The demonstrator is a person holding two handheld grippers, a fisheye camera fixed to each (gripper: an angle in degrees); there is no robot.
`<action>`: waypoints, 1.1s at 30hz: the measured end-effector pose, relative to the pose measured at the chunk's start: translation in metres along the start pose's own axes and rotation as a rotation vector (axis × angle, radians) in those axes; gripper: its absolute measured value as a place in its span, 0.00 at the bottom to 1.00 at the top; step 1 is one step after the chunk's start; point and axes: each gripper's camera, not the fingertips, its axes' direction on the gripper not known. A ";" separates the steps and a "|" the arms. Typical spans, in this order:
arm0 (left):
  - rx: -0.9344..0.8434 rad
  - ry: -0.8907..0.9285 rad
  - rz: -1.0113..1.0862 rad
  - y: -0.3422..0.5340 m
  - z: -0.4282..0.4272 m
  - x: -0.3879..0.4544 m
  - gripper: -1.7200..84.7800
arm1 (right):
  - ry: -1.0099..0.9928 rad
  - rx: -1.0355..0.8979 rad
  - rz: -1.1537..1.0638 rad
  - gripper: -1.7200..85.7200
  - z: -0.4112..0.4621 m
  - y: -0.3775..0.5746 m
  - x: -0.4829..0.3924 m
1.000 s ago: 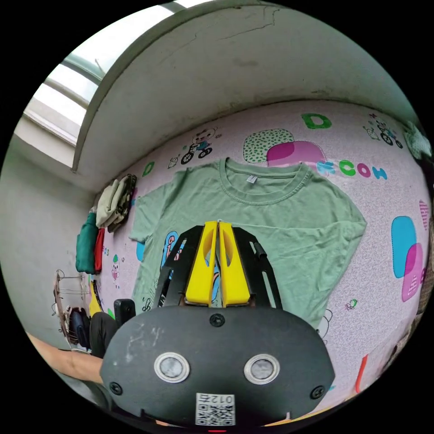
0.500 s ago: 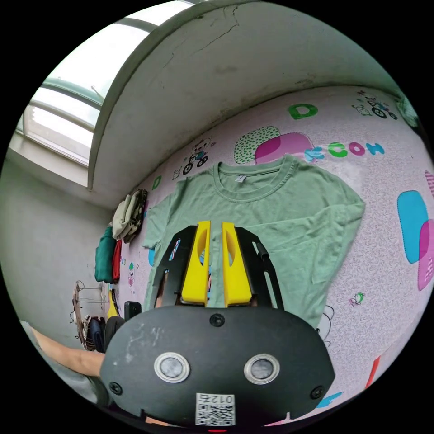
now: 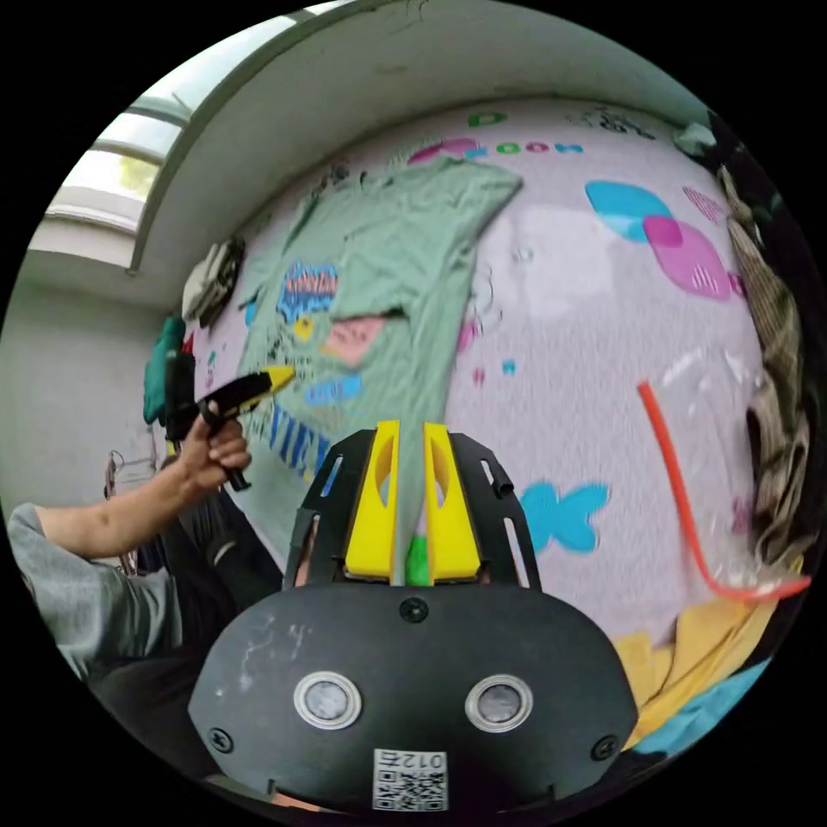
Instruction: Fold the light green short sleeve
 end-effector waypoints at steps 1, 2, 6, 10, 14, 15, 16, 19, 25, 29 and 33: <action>-0.016 0.000 0.007 0.005 0.004 0.002 0.03 | 0.007 -0.032 0.020 0.08 0.008 0.023 0.001; -0.045 0.005 0.017 0.017 0.010 0.005 0.03 | 0.014 -0.046 0.027 0.08 0.012 0.033 0.002; -0.156 -0.003 0.074 0.056 0.033 0.012 0.03 | 0.066 -0.122 0.055 0.08 0.041 0.091 0.002; -0.242 -0.027 0.125 0.086 0.053 0.017 0.03 | 0.063 -0.159 0.080 0.08 0.063 0.120 0.015; -0.319 -0.056 0.176 0.113 0.077 0.023 0.03 | -0.006 -0.163 0.115 0.08 0.075 0.128 0.031; -0.334 -0.060 0.188 0.119 0.082 0.025 0.03 | -0.027 -0.170 0.114 0.08 0.080 0.129 0.035; -0.340 -0.062 0.194 0.122 0.084 0.026 0.03 | -0.039 -0.177 0.111 0.07 0.084 0.131 0.038; -0.380 -0.076 0.223 0.133 0.097 0.032 0.03 | -0.071 -0.184 0.104 0.03 0.091 0.133 0.044; -0.446 -0.091 0.286 0.155 0.117 0.047 0.03 | -0.214 -0.145 0.123 0.01 0.088 0.131 0.050; -0.469 -0.062 0.307 0.171 0.127 0.057 0.04 | -0.280 -0.129 0.149 0.01 0.089 0.128 0.051; -0.478 -0.080 0.331 0.182 0.134 0.063 0.06 | -0.318 -0.112 0.166 0.01 0.092 0.123 0.051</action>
